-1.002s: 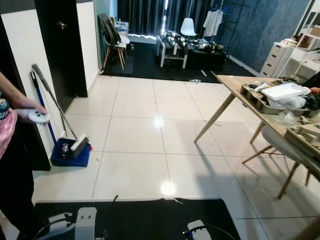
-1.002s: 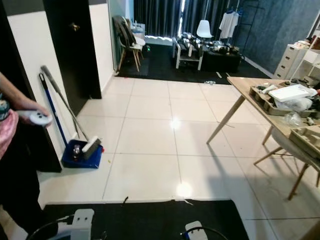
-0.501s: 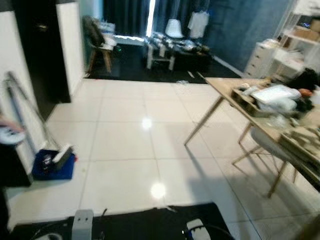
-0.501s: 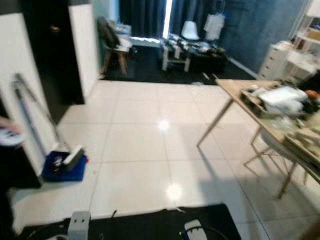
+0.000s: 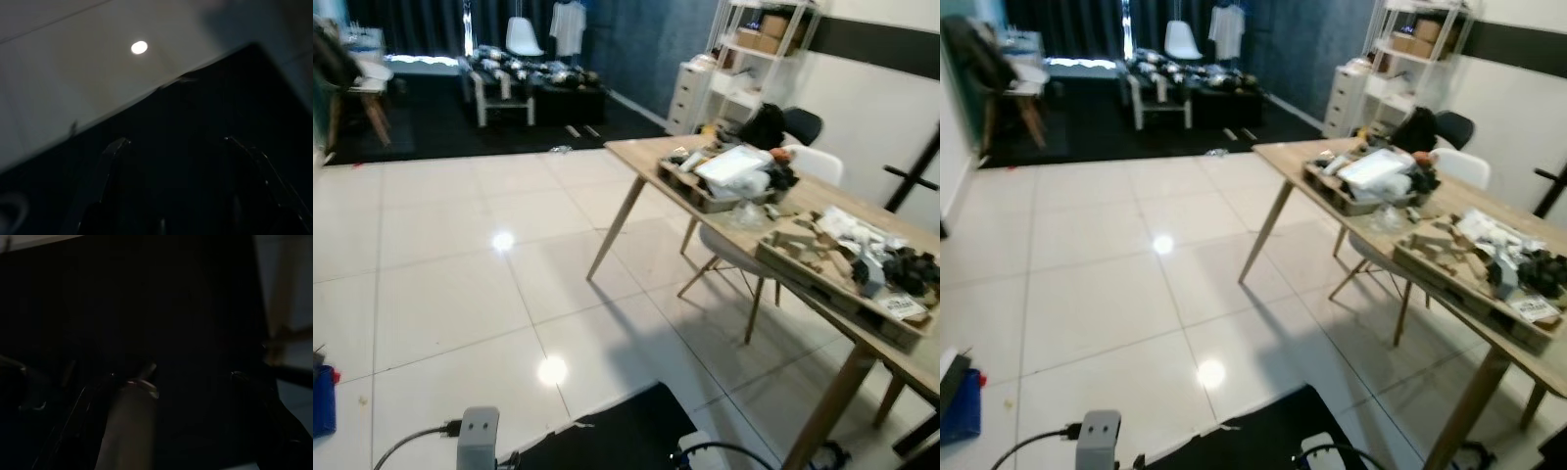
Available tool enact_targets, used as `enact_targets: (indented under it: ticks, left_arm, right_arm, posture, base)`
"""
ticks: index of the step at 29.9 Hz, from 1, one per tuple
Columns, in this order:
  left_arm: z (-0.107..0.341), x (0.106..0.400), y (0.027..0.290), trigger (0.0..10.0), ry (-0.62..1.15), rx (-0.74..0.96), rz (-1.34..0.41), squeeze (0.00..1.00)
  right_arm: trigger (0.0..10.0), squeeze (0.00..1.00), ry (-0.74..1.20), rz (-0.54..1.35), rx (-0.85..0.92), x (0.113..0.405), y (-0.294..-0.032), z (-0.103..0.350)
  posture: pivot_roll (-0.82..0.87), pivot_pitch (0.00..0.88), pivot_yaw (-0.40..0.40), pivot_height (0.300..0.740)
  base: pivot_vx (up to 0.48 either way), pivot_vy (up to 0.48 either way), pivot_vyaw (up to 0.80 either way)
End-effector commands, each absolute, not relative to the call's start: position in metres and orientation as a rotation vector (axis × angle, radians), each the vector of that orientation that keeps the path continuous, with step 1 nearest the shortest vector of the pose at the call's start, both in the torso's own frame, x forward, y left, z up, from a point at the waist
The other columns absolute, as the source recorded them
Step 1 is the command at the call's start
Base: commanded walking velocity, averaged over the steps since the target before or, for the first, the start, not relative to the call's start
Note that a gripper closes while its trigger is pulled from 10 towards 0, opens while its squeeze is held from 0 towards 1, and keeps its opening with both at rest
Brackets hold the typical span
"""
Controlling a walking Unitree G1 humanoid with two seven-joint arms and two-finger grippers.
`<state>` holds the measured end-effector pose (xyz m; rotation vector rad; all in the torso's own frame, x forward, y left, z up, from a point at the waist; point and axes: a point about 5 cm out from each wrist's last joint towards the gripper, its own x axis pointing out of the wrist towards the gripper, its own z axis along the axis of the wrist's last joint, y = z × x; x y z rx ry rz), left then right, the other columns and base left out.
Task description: Picking trash to rubbish bin
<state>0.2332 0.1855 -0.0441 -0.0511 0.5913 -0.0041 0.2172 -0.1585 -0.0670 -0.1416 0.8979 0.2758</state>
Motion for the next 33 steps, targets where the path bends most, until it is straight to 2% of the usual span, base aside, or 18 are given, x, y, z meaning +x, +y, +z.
enact_targets:
  ticks: [1,33]
  left_arm:
    - [-0.0475,0.2291,0.182,10.0,0.607,-0.059,-0.013,0.0]
    - [-0.048,0.2284,0.1822,10.0,0.618,-0.042,-0.047,0.0]
  right_arm:
    - [10.0,0.0,0.916,0.265,-0.157,0.2137,-0.1635,-0.0691]
    - [10.0,0.0,0.924,0.22,-0.141,0.2094,-0.1657,-0.0717]
  posture:
    - [0.04,0.042,-0.086,0.74]
    - [0.04,0.047,-0.072,0.74]
  base:
    - [0.3,0.0,-0.8]
    - [0.297,0.0,-0.8]
